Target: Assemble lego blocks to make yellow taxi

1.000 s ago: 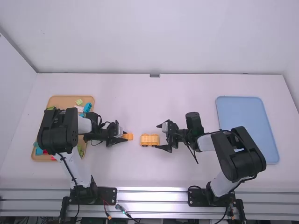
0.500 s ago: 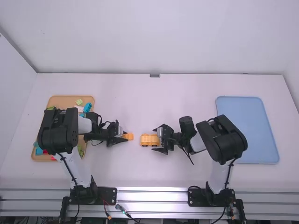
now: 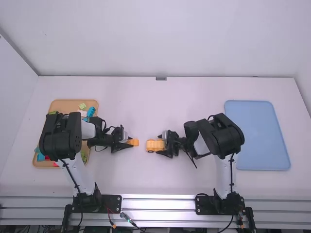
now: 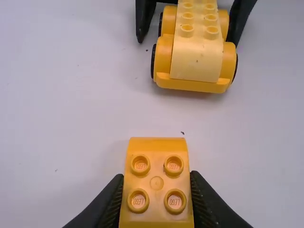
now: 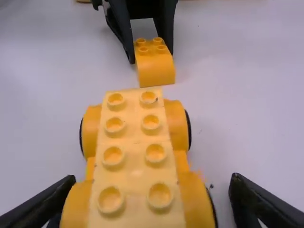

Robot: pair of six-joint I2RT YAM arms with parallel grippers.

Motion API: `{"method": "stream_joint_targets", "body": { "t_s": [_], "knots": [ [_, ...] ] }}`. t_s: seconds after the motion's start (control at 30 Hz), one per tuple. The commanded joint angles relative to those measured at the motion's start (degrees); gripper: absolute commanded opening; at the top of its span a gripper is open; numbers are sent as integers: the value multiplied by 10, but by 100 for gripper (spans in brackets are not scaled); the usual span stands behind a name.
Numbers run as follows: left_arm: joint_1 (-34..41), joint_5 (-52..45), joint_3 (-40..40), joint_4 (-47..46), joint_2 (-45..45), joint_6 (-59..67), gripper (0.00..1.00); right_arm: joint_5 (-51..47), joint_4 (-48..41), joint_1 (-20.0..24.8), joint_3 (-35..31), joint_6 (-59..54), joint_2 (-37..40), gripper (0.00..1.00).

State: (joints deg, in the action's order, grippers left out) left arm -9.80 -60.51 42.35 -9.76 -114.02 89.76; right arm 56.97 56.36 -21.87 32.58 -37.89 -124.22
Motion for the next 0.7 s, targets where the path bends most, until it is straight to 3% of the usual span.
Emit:
{"method": "stream_joint_targets", "body": {
  "t_s": [0.0,0.27,0.43,0.67],
  "knots": [
    [2,-16,-4,-4,-5,-4,7,15,6,-3,4,6,-7,76],
    [5,-40,-1,-1,-3,-4,4,17,0,-4,9,6,-7,69],
    [1,-40,2,-14,17,-4,2,17,4,-4,8,0,-7,86],
    [5,-46,1,-34,38,-4,2,47,-25,-5,30,-24,-7,89]
  ]
}}
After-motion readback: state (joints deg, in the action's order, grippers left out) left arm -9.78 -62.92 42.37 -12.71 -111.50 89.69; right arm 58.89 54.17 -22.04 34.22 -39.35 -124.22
